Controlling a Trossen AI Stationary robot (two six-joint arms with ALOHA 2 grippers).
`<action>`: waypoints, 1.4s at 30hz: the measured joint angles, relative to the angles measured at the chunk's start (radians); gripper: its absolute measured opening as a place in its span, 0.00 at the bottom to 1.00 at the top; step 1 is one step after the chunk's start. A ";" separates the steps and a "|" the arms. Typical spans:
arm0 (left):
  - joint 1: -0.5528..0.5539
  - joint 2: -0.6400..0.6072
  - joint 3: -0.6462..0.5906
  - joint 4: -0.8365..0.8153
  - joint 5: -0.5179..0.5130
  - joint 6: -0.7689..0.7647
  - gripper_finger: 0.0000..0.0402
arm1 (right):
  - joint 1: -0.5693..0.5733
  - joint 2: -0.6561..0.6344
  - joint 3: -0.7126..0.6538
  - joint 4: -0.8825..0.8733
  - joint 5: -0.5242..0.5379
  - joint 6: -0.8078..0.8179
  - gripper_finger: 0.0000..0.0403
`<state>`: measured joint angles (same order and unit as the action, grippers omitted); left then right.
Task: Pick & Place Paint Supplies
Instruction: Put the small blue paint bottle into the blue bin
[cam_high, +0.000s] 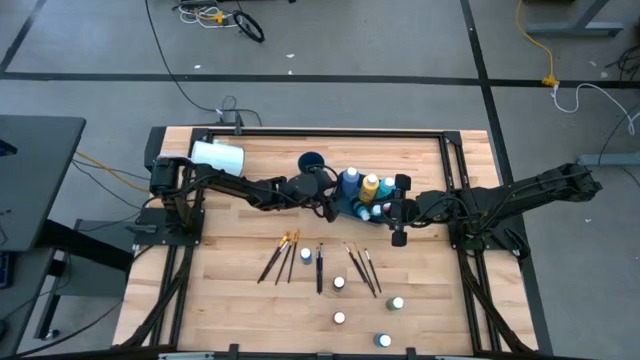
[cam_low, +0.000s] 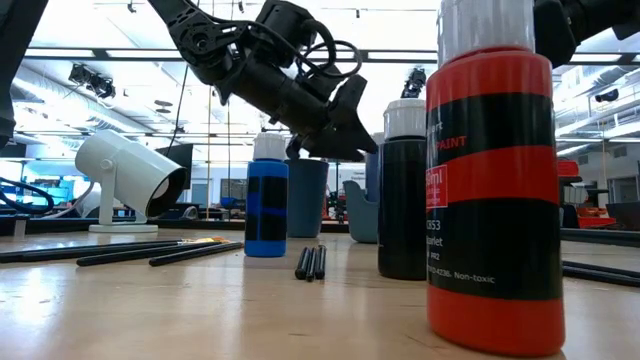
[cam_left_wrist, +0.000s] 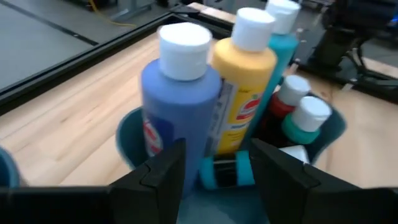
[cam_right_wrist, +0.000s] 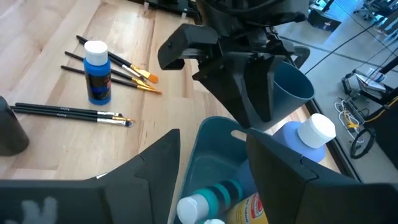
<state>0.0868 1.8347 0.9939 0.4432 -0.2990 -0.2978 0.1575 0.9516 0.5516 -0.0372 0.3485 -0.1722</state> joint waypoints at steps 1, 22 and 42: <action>0.000 0.000 0.000 0.007 0.013 -0.001 0.46 | 0.000 0.000 0.000 0.000 0.000 0.000 0.47; -0.137 0.000 0.297 -0.301 0.209 0.588 0.46 | 0.000 0.000 0.000 0.000 0.001 -0.008 0.47; -0.162 -0.411 0.299 -0.700 0.023 0.426 0.29 | 0.010 0.183 0.120 0.031 -0.029 0.291 0.47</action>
<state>-0.0753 1.4240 1.2930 -0.2564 -0.2757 0.1285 0.1677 1.1350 0.6721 -0.0060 0.3193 0.1190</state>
